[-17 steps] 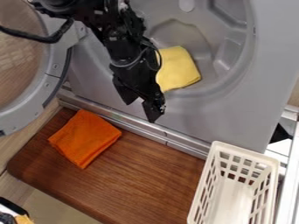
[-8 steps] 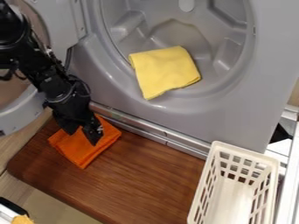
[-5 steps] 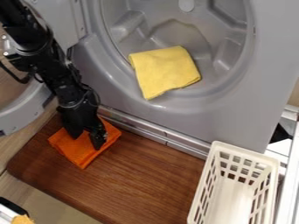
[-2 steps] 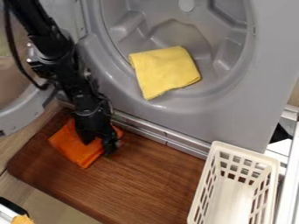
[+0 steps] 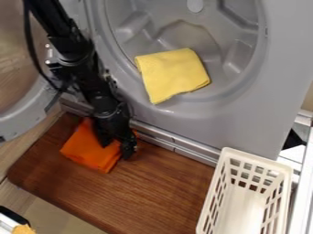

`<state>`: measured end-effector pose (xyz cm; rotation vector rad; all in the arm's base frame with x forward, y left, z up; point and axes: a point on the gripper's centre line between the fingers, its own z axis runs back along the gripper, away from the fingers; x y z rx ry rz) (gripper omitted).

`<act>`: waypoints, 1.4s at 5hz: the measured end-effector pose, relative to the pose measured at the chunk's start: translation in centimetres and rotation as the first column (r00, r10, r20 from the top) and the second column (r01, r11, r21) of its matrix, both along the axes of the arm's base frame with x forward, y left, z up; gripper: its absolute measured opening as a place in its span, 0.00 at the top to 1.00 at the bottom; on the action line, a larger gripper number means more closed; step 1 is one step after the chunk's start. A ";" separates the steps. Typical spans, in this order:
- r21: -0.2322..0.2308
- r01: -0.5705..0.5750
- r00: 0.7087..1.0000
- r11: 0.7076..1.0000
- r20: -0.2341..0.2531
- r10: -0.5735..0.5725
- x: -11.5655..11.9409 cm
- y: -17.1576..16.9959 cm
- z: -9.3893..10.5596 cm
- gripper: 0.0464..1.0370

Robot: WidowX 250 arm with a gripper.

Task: Slide the orange cloth in the right side

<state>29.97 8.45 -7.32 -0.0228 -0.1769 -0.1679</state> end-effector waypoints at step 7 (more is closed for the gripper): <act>-0.120 0.432 0.901 0.894 0.023 -0.433 1.2 -16.0 0.9 0.04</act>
